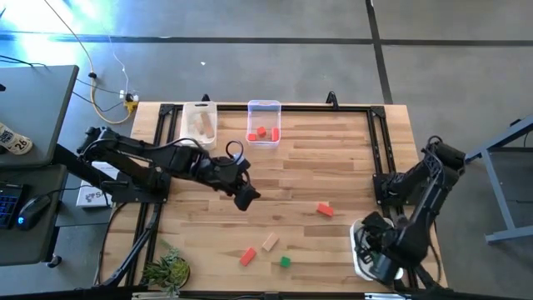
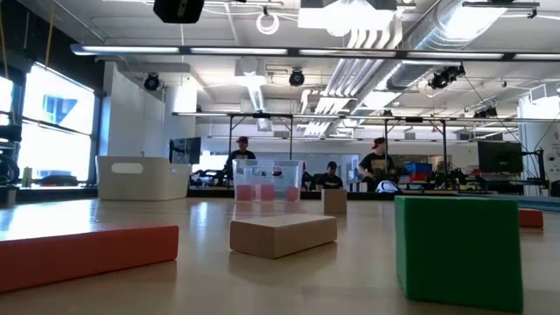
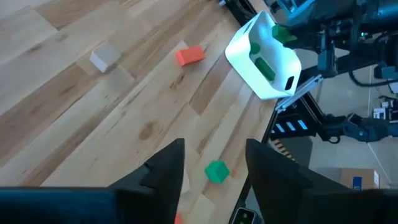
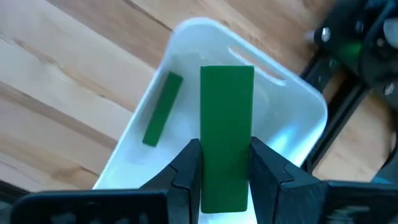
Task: Sort & place blocks by color
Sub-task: Put the green block into the bottom white bin
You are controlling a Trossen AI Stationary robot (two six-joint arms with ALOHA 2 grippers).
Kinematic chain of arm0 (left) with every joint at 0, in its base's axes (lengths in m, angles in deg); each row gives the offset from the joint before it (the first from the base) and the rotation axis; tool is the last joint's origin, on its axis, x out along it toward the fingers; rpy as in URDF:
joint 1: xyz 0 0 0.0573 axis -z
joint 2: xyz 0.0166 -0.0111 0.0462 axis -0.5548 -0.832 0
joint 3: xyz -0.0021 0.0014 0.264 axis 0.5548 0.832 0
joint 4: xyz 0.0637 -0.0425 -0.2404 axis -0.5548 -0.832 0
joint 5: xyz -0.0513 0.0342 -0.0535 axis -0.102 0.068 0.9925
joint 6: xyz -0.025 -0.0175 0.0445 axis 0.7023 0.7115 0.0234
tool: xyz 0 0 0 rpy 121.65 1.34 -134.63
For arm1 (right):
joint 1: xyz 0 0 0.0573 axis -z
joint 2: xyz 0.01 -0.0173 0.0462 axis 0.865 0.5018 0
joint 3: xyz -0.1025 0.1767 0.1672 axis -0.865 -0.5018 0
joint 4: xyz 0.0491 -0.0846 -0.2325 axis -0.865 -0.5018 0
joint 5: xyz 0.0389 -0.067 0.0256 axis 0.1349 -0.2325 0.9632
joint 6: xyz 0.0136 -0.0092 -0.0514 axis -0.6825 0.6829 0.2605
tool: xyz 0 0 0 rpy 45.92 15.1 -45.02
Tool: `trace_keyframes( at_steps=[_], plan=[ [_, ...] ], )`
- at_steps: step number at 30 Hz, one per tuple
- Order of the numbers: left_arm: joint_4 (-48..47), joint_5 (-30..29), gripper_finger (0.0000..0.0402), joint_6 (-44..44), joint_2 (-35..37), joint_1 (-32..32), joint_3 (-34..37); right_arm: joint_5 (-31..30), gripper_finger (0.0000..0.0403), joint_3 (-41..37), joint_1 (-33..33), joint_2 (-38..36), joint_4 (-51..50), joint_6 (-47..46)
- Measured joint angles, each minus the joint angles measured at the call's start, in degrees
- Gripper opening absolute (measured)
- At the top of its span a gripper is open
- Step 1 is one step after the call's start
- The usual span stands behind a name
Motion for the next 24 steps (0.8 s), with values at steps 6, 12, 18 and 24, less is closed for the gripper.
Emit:
trace_keyframes(
  at_steps=[6, 12, 18, 24],
  plan=[
    [3.5, -1.6, 0.0205, 0.1, -2.9, 0.9, 0.0, 0.1, 0.0073, 0.0, -4.4, 0.0, 0.8, -8.0],
    [11.8, -0.8, 0.0222, -0.9, -7.9, 2.2, 0.0, 0.1, 0.0073, 0.0, -6.0, 0.2, 1.7, -9.4],
    [14.7, -1.4, 0.0212, -0.6, -12.0, 3.4, 0.0, 0.1, 0.0087, 0.0, -6.4, 0.2, 1.2, -8.6],
    [14.4, -1.5, 0.0205, 0.1, -15.7, 4.4, 0.0, -1.1, 0.0091, 0.0, -6.4, 0.2, 1.5, -5.4]
  ],
)
